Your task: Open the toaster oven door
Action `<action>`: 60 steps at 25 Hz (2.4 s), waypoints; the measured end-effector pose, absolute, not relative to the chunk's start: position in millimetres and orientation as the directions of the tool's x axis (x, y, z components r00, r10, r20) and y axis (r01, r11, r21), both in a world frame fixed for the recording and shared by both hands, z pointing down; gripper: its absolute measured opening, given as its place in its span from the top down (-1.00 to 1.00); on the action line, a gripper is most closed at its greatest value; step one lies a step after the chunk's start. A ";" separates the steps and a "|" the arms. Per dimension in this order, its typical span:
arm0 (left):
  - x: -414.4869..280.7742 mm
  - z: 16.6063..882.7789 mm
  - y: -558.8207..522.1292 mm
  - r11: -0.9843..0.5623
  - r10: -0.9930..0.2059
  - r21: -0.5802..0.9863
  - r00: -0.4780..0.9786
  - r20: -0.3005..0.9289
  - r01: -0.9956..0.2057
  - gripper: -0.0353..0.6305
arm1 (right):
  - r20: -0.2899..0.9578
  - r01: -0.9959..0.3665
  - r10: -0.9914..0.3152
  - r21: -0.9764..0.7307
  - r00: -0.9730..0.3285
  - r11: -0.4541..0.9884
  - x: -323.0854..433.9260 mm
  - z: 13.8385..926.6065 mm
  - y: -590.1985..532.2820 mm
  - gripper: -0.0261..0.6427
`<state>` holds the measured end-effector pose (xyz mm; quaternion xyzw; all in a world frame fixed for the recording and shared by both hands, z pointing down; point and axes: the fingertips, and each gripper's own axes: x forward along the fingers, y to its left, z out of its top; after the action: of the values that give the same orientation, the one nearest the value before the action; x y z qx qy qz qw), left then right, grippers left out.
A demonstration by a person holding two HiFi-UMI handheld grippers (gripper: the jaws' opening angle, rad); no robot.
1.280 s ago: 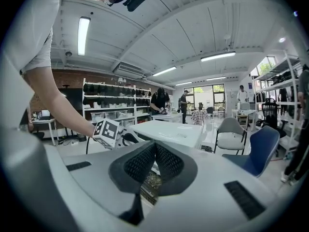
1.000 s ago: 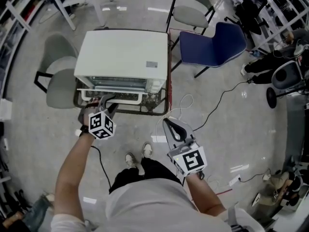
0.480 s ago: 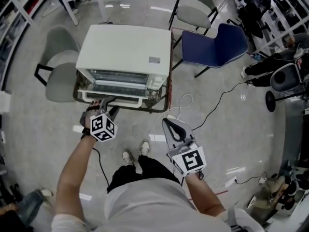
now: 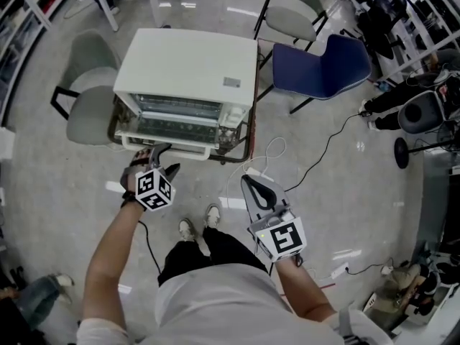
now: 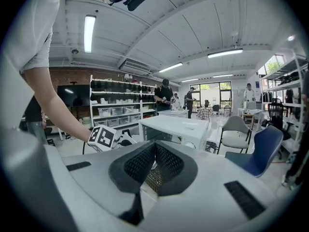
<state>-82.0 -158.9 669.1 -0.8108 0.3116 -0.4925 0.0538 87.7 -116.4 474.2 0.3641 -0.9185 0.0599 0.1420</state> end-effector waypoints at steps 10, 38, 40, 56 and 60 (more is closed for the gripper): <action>-78.3 689.4 -133.4 -0.795 -0.532 -0.335 0.317 0.785 -0.506 -0.03 | 0.320 -0.676 -0.640 -0.004 -0.699 0.737 89.2 479.4 -106.6 0.85; -75.2 748.2 -96.4 -0.710 -0.580 -0.300 0.286 0.763 -0.638 -0.06 | 0.395 -0.633 -0.575 -0.020 -0.716 0.774 77.5 524.2 -91.2 0.85; -74.6 751.5 -95.2 -0.697 -0.589 -0.296 0.286 0.756 -0.653 -0.06 | 0.408 -0.632 -0.570 -0.023 -0.714 0.775 76.5 529.6 -90.5 0.85; -74.9 802.1 -75.7 -0.666 -0.561 -0.197 0.309 0.768 -0.720 -0.07 | 0.459 -0.611 -0.537 -0.017 -0.708 0.792 61.7 557.3 -83.9 0.85; -74.5 815.7 -76.3 -0.665 -0.555 -0.189 0.309 0.772 -0.723 -0.07 | 0.474 -0.612 -0.534 -0.012 -0.700 0.791 65.0 565.3 -83.9 0.85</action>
<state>-74.5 -76.3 815.7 -0.8031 0.3978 -0.4329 -0.0968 65.0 -83.9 565.3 0.3122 -0.9180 0.0846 0.2295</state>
